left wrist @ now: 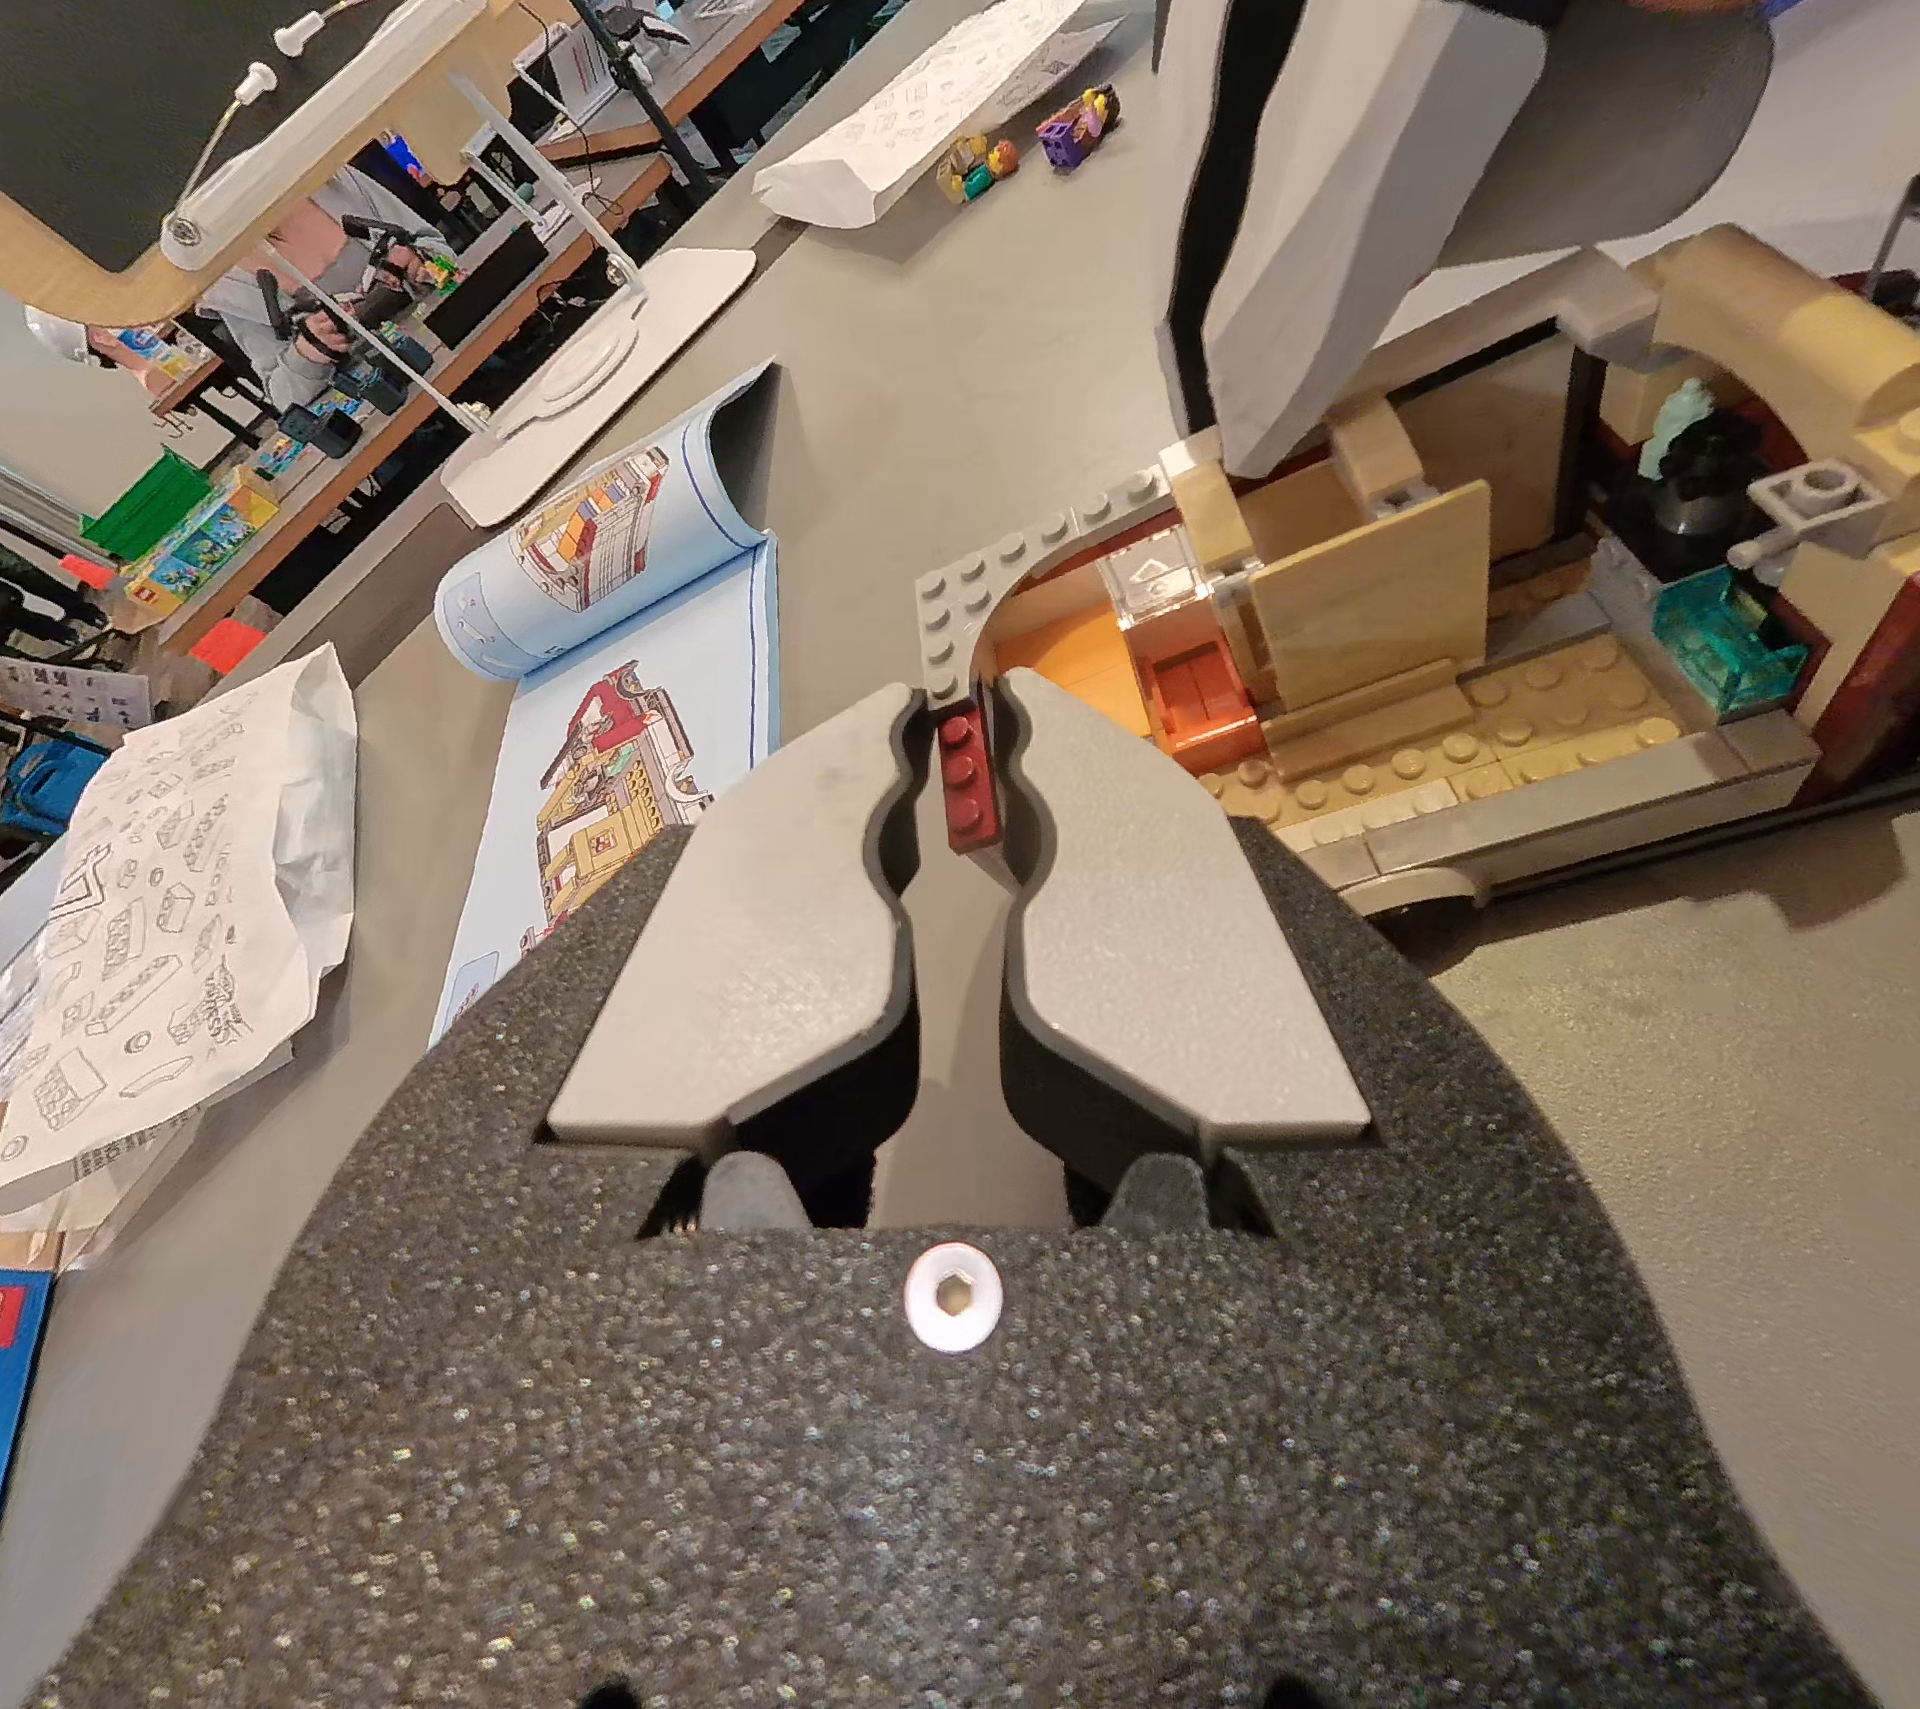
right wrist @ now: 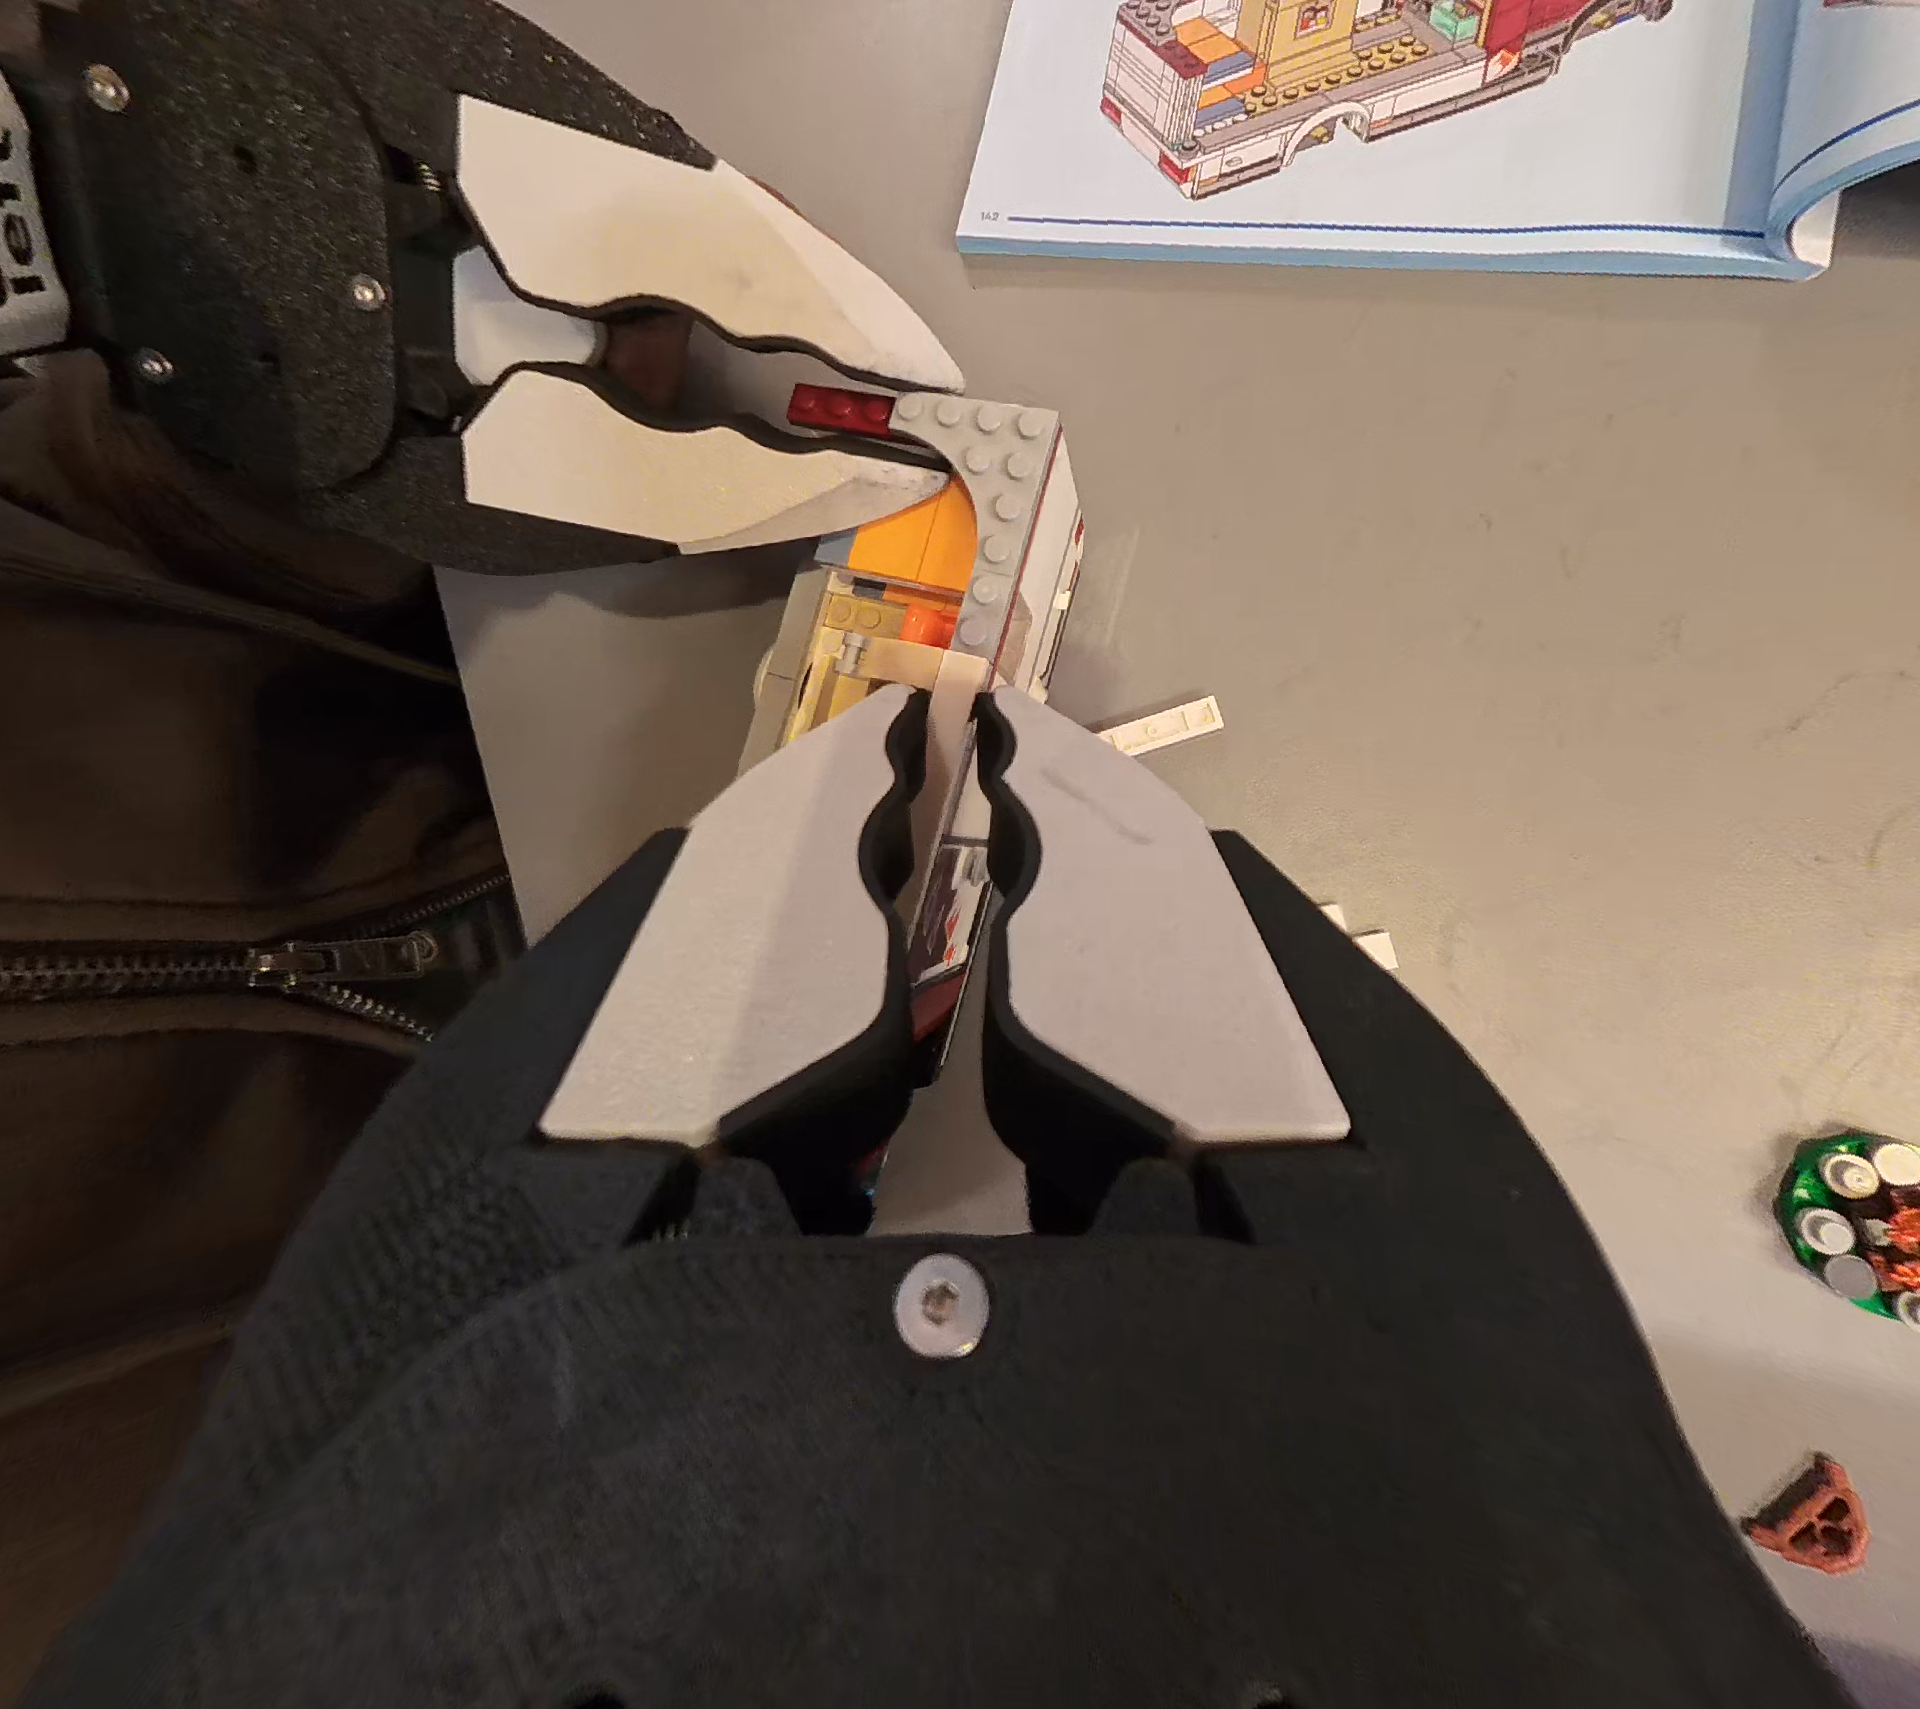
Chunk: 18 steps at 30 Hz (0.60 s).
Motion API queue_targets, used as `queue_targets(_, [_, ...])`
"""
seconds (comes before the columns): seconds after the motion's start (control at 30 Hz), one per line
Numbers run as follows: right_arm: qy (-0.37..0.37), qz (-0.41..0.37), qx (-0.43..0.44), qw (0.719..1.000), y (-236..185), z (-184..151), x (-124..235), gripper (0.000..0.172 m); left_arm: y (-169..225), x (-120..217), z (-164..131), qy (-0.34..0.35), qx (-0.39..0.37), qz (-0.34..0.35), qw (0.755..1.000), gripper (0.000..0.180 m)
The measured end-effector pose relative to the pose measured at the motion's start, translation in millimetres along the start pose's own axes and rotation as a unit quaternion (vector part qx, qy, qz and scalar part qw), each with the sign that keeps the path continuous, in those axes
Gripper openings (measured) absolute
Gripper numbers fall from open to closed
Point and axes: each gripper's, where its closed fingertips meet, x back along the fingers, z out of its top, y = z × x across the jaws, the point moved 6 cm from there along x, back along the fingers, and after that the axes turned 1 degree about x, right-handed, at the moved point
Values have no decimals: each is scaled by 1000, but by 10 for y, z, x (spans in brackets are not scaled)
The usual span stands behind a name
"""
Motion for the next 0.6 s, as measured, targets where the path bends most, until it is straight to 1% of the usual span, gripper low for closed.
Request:
queue_targets(0.13, [19, -26, 23, 999, 0, 3, 1, 8, -8, -3, -4, -2, 3, 2, 1000, 11])
queue_targets(0.43, [57, -30, 16, 998, -24, -40, 25, 6, 1, -2, 1, -1, 2, -2, 1000, 11])
queue_targets(0.47, [67, -43, 12, 997, -9, -38, 44, 0, -5, 0, -1, -2, 4, 0, 1000, 11])
queue_targets(0.5, [97, -56, 20, 993, 16, -4, 107, 0, -12, 2, -7, -4, 7, 1, 1000, 11])
queue_targets(0.6, [105, -40, 17, 994, 21, -3, 185, 0, -10, 1, -6, -4, 6, 2, 1000, 11])
